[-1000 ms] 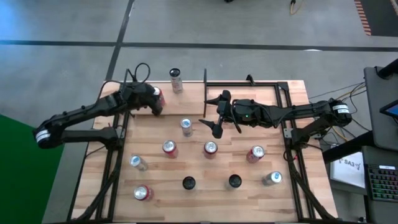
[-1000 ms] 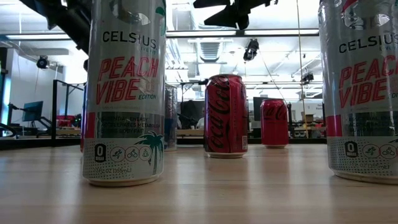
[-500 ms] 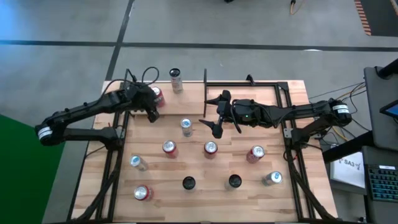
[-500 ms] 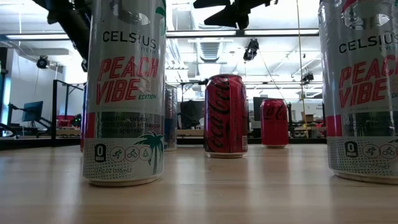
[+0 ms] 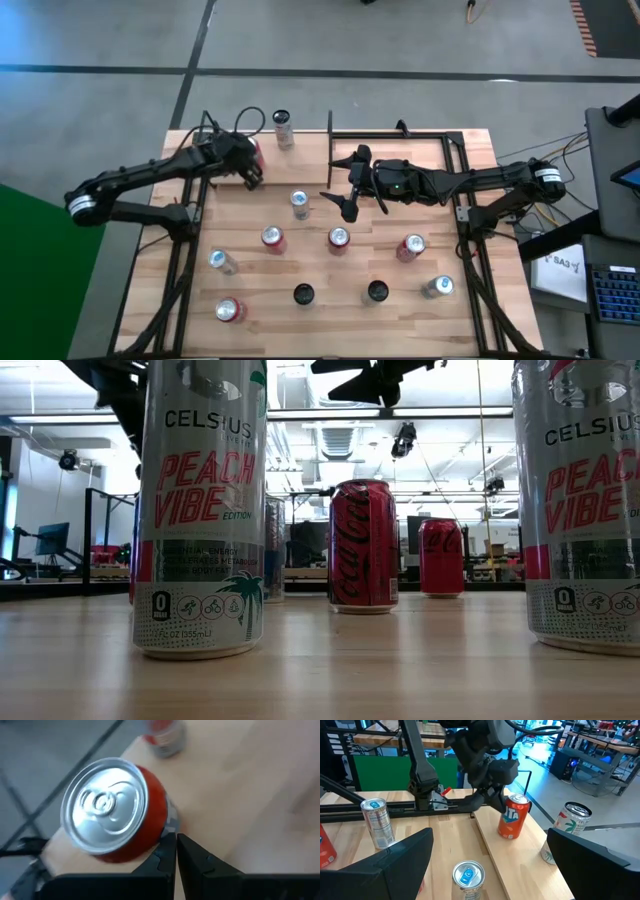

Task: Place canned beverage on shelf
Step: Put the right orange soda can on the shelf

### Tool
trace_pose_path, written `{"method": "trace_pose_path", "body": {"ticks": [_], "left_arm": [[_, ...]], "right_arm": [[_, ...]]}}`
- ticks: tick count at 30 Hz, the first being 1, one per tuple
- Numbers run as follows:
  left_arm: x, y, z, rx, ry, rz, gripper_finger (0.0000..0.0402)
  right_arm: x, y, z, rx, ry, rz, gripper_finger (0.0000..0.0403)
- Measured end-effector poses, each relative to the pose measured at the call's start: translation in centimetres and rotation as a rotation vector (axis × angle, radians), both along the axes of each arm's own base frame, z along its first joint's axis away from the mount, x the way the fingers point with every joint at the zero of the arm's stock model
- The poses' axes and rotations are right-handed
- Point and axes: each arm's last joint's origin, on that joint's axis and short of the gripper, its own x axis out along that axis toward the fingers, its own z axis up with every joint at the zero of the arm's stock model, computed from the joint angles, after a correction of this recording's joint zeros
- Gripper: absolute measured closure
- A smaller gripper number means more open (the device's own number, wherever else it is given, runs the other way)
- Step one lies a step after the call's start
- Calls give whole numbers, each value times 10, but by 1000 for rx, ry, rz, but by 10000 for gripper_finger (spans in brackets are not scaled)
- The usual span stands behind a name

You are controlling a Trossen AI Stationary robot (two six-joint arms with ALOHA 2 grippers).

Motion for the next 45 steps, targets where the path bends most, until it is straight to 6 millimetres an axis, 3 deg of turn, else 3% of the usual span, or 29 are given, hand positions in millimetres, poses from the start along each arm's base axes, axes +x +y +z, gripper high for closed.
{"method": "trace_pose_path", "body": {"ticks": [19,24,30,45], "left_arm": [[-4,7,0,-8,-27,84,402],[2,5,17,-98,-166,5,402],[9,12,33,-21,-241,47,402],[22,27,6,43,-62,195,402]], "right_arm": [[1,0,-4,2,30,0,22],[1,0,-4,2,32,0,22],[1,0,-4,-7,33,2,22],[1,0,-4,4,30,0,22]]}}
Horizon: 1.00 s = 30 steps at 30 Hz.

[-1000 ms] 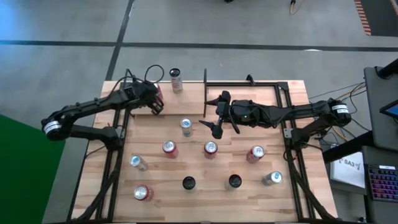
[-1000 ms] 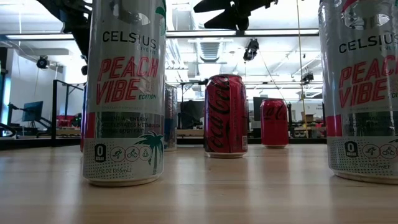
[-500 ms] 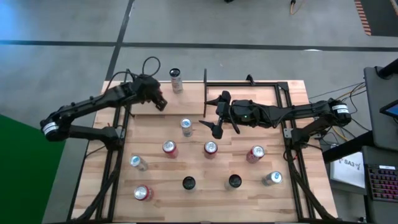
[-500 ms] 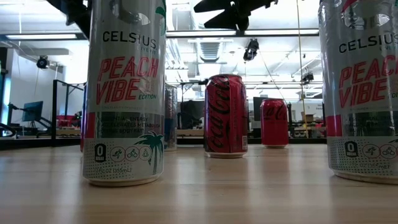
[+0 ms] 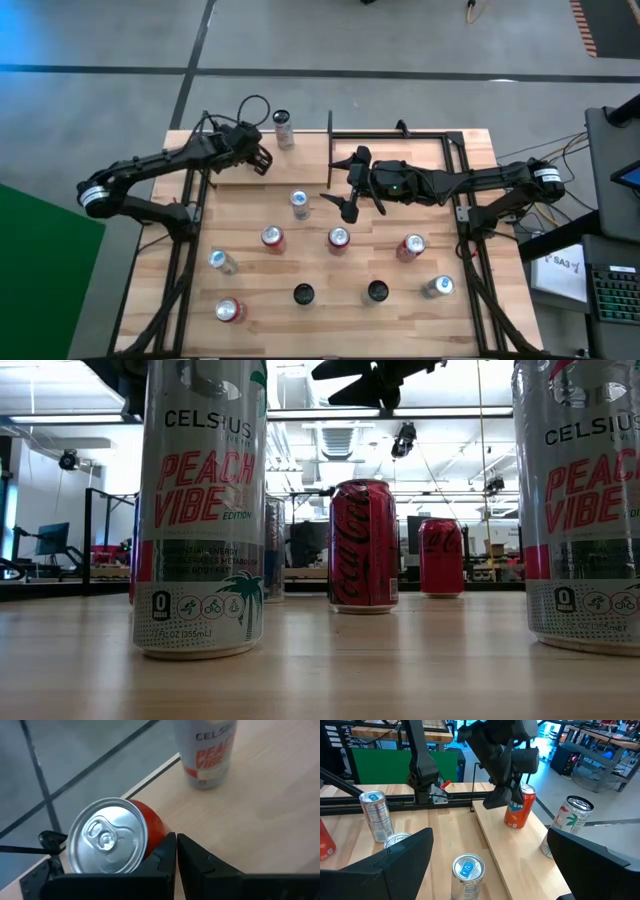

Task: Place canned beverage on shelf
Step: Put the right orange soda can on the shelf

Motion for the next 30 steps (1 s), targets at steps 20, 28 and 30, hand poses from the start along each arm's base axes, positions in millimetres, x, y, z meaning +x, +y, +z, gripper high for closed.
{"method": "trace_pose_path", "body": {"ticks": [20,28,30], "left_arm": [[-11,7,-7,8,121,95,402],[-16,2,2,13,80,85,402],[-18,0,6,7,50,69,402]], "right_arm": [[0,0,-1,0,7,0,22],[-1,0,-3,16,30,-4,22],[-1,0,-3,18,30,-4,22]]}}
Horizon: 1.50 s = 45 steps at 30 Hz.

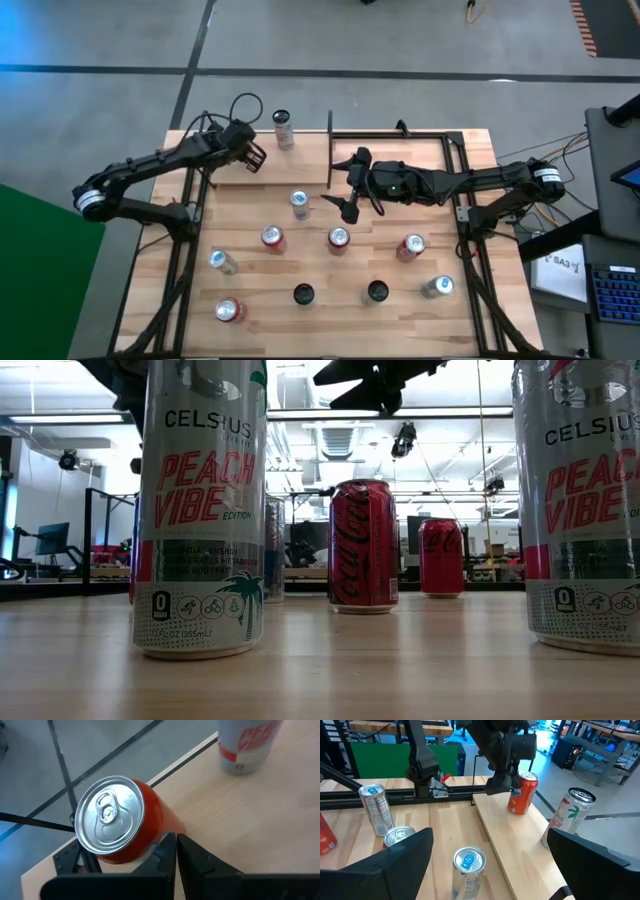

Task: Place canned beverage on shelf
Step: Put the right orange soda can on the shelf

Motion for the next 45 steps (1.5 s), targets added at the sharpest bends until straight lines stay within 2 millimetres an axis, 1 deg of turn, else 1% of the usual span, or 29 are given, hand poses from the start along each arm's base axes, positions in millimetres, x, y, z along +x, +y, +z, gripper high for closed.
{"method": "trace_pose_path", "body": {"ticks": [4,11,14,18,20,23,27,31,37,40,45], "left_arm": [[-2,-3,9,7,-74,-36,402],[-5,-6,28,102,-170,-83,402],[-4,-6,33,100,-227,-156,402],[0,-6,40,85,-325,-316,402],[0,-3,44,79,-340,-340,402],[-2,6,51,77,-330,-307,402],[-3,19,52,-20,-277,-215,402],[2,29,45,-74,-204,-103,402],[10,41,33,-65,-112,-21,402],[11,43,30,-66,-67,16,402],[11,43,26,-93,-42,23,402]], "right_arm": [[0,0,0,0,0,0,22],[0,0,0,0,1,0,22],[0,0,-1,0,7,0,22],[0,0,-1,8,5,-2,22],[0,0,-1,8,5,-2,22],[0,0,-1,8,6,-2,22],[0,0,-1,8,5,-2,22],[0,0,-1,8,6,-2,22],[0,0,-1,8,6,-2,22],[0,0,-1,8,6,-2,22],[0,0,-1,8,8,-2,22]]}}
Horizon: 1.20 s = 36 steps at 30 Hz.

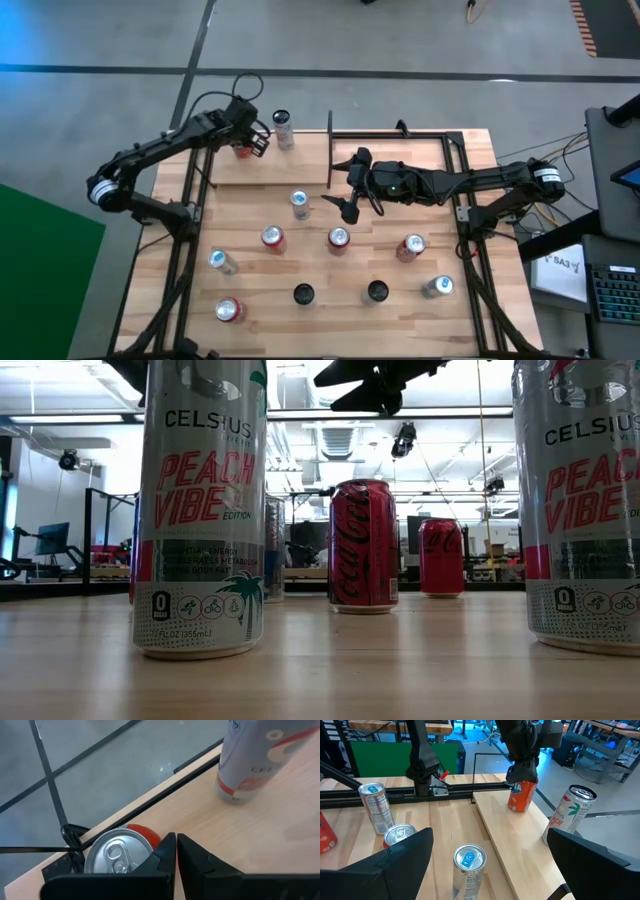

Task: Place canned beverage on shelf
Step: Put the right orange soda can on the shelf

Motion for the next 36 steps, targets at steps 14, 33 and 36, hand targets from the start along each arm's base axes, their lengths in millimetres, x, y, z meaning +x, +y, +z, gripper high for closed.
{"method": "trace_pose_path", "body": {"ticks": [14,33,36], "left_arm": [[-1,3,-8,-27,47,-1,402],[-8,2,-1,23,125,56,402],[-9,-6,9,12,126,35,402]], "right_arm": [[0,0,0,0,2,0,22],[0,0,0,0,4,0,22],[0,0,0,2,4,0,22]]}}
